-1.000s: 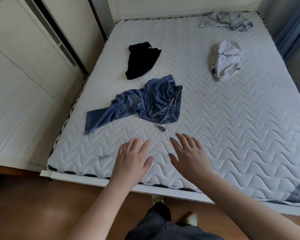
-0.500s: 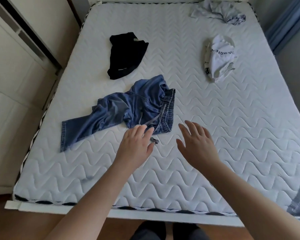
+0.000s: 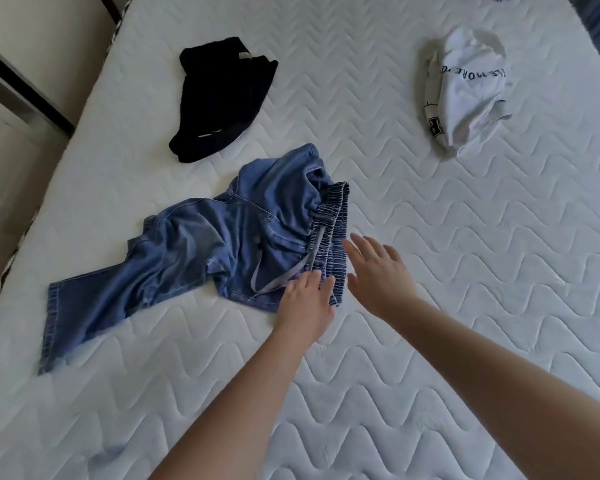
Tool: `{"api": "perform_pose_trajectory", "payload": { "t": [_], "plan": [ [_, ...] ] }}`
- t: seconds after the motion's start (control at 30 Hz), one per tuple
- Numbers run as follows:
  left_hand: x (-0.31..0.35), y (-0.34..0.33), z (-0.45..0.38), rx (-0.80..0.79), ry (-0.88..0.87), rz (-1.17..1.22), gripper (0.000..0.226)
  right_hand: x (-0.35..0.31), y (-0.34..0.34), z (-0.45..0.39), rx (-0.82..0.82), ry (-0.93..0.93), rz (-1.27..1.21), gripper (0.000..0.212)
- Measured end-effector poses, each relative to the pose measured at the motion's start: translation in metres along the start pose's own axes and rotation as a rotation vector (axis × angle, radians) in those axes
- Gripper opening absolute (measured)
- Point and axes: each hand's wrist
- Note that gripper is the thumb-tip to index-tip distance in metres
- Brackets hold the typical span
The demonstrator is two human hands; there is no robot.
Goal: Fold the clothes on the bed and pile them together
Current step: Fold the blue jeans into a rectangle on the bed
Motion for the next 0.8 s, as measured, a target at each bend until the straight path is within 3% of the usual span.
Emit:
{"api": "perform_pose_trajectory", "payload": {
  "t": [0.13, 0.27, 0.5, 0.63, 0.8],
  "plan": [
    [0.012, -0.059, -0.042, -0.055, 0.063, 0.090, 0.076, 0.028, -0.034, -0.062, 0.045, -0.049, -0.082, 0.059],
    [0.031, -0.108, -0.057, 0.044, 0.209, 0.158, 0.090, 0.041, -0.056, -0.119, 0.091, -0.160, -0.311, 0.065],
    [0.057, -0.161, -0.072, 0.173, 0.300, 0.175, 0.076, 0.050, -0.084, -0.194, 0.137, -0.489, -0.844, 0.085],
    [0.055, -0.174, -0.073, 0.186, 0.277, 0.157, 0.074, 0.052, -0.098, -0.213, 0.197, -0.530, -1.043, 0.054],
    [0.052, -0.168, -0.070, 0.157, 0.265, 0.117, 0.073, 0.067, -0.112, -0.191, 0.268, -0.532, -1.056, 0.025]
  ]
}}
Point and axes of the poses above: each hand's wrist, its own z-axis away from the middle knuckle, its own y-axis out of the back of the hand, x = y × z, and after that the axes turned 13 degrees about -z, right-handed
